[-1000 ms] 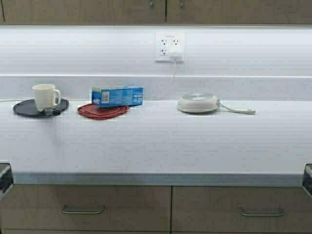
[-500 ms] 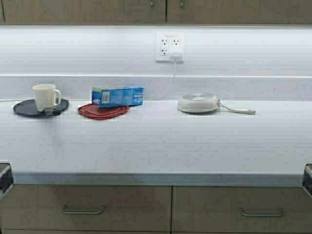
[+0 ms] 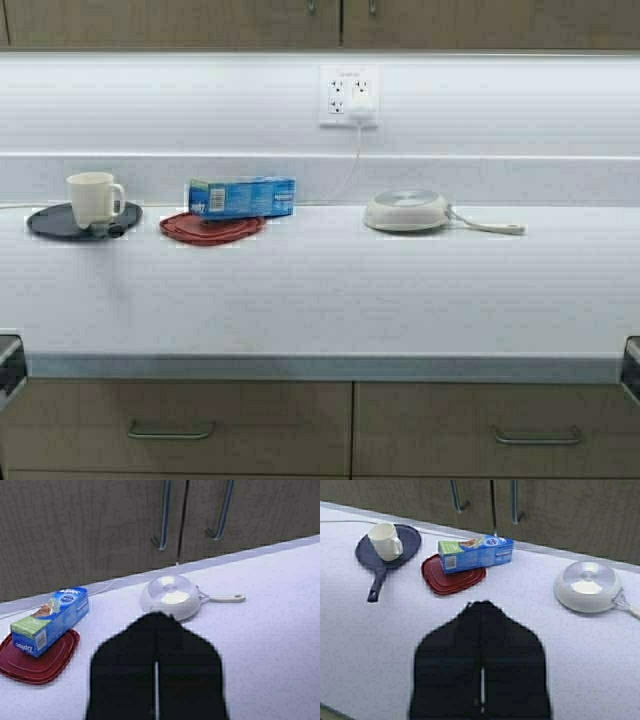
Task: Open the cabinet, put the pot inside, then close it
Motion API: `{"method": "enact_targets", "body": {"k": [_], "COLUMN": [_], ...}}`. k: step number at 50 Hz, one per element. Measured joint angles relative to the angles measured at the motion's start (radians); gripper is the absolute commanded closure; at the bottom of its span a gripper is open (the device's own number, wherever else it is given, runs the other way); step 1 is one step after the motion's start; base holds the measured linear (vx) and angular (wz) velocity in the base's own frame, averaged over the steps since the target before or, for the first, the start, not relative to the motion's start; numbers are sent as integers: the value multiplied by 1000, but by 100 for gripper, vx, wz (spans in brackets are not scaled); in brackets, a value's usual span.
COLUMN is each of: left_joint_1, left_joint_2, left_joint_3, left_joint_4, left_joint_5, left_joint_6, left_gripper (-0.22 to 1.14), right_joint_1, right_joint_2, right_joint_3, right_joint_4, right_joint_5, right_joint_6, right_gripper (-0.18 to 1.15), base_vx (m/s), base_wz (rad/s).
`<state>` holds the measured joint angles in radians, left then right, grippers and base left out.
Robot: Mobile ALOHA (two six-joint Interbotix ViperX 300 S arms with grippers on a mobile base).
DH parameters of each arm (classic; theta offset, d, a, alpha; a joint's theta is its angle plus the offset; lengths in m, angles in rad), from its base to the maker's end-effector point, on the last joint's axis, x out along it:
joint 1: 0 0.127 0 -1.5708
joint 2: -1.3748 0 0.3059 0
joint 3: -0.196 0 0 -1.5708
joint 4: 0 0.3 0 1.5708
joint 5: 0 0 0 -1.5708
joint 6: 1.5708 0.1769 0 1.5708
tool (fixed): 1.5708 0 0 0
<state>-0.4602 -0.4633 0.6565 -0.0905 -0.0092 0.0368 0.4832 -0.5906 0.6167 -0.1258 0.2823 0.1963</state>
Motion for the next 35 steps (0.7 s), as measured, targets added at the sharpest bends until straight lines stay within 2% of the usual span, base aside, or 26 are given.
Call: {"method": "enact_targets", "body": {"k": [35], "left_joint_1": [0], "left_joint_2": [0], "left_joint_3": [0], "left_joint_4": [0], "left_joint_5": [0], "left_joint_6": [0], "left_gripper": [88], "right_joint_1": [0], "right_joint_2": [0], "right_joint_3": [0], "right_joint_4": [0], "right_joint_5": [0], "right_joint_6": [-2], "right_gripper": [90], "base_vx": [0], "base_wz": [0]}}
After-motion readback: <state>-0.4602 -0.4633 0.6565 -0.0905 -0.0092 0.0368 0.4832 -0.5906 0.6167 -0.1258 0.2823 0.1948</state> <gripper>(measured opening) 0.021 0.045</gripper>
